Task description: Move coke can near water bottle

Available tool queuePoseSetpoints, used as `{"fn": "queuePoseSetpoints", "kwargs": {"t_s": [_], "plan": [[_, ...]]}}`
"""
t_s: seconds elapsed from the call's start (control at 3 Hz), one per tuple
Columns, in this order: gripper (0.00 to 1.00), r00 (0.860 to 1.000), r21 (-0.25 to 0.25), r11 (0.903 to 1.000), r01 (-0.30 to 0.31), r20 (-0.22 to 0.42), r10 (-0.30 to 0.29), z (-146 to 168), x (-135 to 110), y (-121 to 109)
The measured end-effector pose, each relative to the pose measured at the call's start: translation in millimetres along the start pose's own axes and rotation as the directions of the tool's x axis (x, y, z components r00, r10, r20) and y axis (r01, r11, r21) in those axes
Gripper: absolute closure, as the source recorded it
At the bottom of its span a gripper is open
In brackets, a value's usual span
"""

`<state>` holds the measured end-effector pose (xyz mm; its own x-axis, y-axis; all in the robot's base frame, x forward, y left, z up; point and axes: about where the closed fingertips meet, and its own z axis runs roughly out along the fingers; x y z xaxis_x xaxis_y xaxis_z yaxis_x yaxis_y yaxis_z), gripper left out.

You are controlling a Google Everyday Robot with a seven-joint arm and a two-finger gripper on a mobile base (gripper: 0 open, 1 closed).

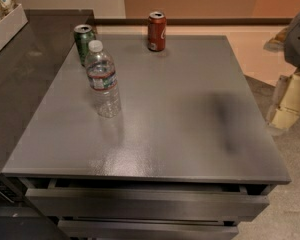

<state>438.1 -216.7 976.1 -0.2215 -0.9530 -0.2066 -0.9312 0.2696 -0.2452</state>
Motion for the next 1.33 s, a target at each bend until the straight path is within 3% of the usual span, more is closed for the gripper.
{"fn": "queuePoseSetpoints", "kwargs": {"t_s": [0.33,0.67,1.33], "plan": [[0.0,1.0,0.018,0.9998,-0.002,0.009,0.002,-1.5,-2.9,-4.2],[0.0,0.997,0.051,0.9984,-0.025,0.08,0.021,-6.4,-11.0,-11.2],[0.0,0.966,0.105,0.988,-0.113,0.245,0.085,-0.7,-42.8,-45.8]]}}
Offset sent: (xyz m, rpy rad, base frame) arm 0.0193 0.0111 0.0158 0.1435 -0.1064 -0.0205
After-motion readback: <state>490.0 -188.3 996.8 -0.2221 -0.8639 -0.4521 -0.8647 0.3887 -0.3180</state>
